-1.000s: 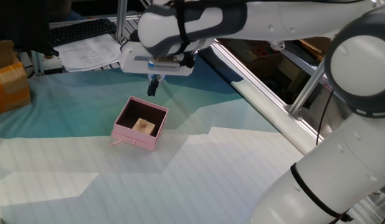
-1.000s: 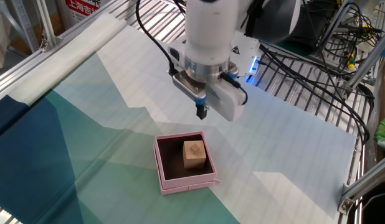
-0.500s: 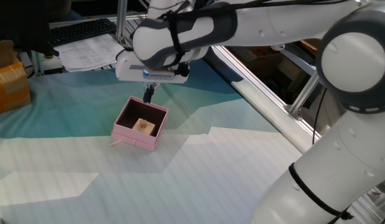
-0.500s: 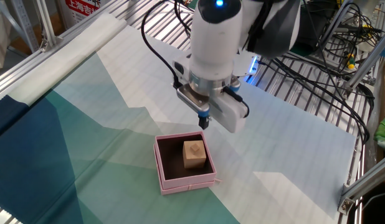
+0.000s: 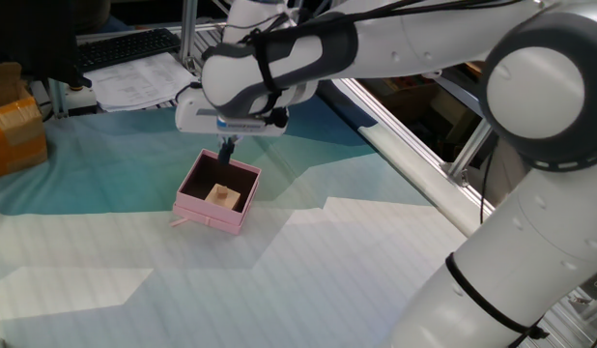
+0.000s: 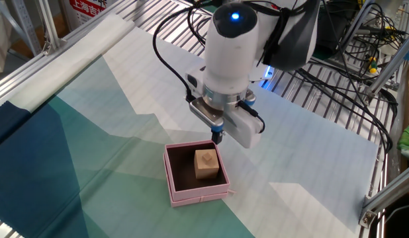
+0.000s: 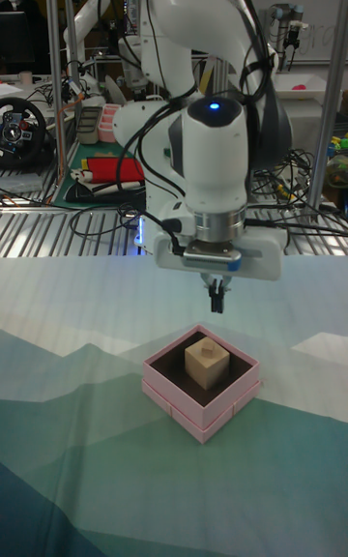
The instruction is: Take everything out of the gift box
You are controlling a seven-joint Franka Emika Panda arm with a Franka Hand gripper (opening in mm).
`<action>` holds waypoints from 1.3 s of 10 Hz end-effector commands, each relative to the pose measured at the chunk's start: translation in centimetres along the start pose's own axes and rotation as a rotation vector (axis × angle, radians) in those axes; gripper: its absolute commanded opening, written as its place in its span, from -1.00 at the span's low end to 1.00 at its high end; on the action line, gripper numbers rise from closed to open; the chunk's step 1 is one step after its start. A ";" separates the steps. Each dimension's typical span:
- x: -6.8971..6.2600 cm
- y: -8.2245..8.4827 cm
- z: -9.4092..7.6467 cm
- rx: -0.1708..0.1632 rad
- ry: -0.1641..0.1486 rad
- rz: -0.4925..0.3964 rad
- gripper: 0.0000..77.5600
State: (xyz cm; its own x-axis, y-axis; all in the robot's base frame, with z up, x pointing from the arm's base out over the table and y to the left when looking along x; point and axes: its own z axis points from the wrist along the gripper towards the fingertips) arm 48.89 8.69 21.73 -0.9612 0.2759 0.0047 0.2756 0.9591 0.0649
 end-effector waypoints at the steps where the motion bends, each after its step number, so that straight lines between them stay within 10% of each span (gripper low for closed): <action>1: -0.2 0.3 1.1 -0.006 -0.022 -0.002 -1.00; 13: -1.1 -0.7 5.5 -0.017 -0.074 -0.026 -1.00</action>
State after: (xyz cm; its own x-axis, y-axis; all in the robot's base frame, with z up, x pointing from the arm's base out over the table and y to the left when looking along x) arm 49.79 8.08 16.24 -0.9650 0.2535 -0.0675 0.2482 0.9655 0.0786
